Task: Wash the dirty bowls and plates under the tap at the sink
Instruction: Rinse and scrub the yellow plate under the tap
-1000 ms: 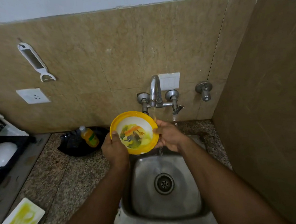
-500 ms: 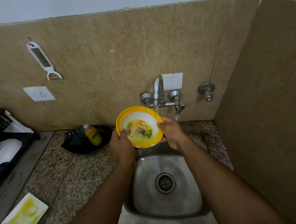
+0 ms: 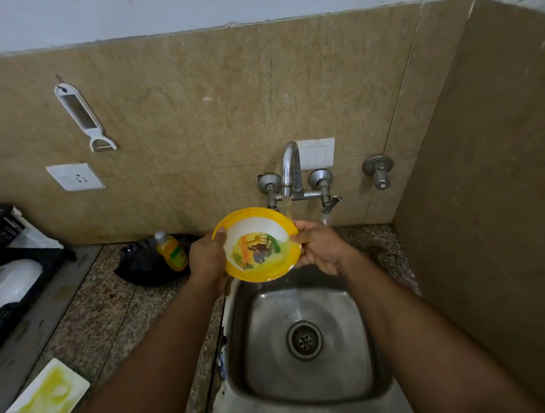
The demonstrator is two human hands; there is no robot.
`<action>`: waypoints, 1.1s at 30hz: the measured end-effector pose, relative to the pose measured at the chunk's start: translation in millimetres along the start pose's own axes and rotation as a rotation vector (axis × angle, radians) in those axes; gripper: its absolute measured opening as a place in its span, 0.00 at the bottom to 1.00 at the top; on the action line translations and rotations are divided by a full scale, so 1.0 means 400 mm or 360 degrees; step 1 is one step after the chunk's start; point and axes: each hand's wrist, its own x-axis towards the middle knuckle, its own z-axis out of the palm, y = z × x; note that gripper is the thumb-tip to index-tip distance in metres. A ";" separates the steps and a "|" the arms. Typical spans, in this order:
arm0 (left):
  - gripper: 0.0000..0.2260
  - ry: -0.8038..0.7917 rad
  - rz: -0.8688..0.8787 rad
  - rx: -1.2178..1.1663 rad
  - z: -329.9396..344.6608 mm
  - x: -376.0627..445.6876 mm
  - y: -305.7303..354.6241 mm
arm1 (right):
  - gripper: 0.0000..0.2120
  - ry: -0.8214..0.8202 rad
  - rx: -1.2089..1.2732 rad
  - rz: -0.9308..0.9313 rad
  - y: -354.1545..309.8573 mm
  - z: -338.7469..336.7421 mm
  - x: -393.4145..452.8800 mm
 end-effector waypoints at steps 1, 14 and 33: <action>0.15 0.0029 0.0020 -0.0010 0.000 -0.001 -0.005 | 0.14 0.0041 -0.0023 -0.0009 0.007 0.004 0.000; 0.14 0.0142 0.0085 -0.0267 0.027 -0.056 -0.034 | 0.10 0.0391 -0.0175 -0.0119 0.019 0.033 0.009; 0.19 0.0435 0.0024 -0.0392 0.056 -0.083 -0.033 | 0.11 0.0205 0.0064 0.0006 0.007 0.077 -0.069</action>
